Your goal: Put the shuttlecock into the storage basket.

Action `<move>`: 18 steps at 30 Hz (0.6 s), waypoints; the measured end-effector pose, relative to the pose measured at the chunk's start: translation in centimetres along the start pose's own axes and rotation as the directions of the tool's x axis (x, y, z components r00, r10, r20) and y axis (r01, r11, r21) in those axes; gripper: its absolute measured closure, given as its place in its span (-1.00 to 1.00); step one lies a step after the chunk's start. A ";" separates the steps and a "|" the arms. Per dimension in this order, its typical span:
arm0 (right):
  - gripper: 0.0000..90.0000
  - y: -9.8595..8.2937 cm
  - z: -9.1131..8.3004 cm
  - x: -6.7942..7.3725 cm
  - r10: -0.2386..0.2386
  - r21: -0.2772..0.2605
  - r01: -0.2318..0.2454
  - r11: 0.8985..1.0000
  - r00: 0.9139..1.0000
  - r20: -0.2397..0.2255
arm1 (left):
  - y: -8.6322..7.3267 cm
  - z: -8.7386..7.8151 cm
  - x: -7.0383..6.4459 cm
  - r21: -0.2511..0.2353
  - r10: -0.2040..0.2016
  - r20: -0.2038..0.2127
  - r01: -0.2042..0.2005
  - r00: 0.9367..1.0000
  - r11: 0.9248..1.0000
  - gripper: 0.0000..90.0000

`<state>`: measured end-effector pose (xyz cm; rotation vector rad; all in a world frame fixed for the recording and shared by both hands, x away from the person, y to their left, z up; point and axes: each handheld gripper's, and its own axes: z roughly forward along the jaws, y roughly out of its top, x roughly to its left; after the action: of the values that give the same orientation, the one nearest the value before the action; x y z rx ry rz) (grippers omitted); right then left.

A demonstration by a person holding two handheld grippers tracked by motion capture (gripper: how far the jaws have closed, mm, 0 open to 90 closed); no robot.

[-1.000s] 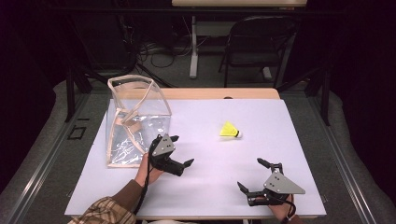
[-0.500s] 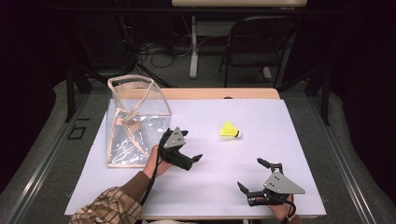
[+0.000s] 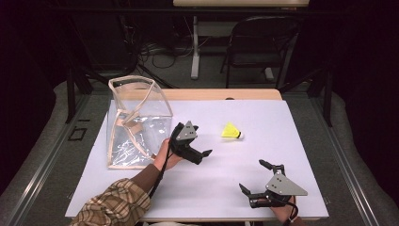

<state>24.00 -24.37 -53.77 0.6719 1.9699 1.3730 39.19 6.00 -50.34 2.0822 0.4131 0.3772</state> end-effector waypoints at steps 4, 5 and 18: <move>-1.00 0.0 0.0 0.0 0.000 0.000 0.000 1.000 1.000 0.000 | 0.6 0.7 0.2 0.008 0.007 0.008 -0.007 1.000 1.000 -1.00; -1.00 0.0 0.0 0.0 0.001 0.000 -0.001 1.000 1.000 0.000 | 0.7 0.8 0.3 0.008 0.003 0.012 -0.003 1.000 1.000 -1.00; -1.00 0.0 0.0 0.0 0.002 -0.001 -0.002 1.000 1.000 -0.001 | 2.4 3.5 0.8 0.068 0.048 0.048 -0.051 0.998 0.996 -0.94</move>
<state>24.02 -24.36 -53.80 0.6730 1.9700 1.3757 41.68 2.54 -50.01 2.1678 0.3522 0.3478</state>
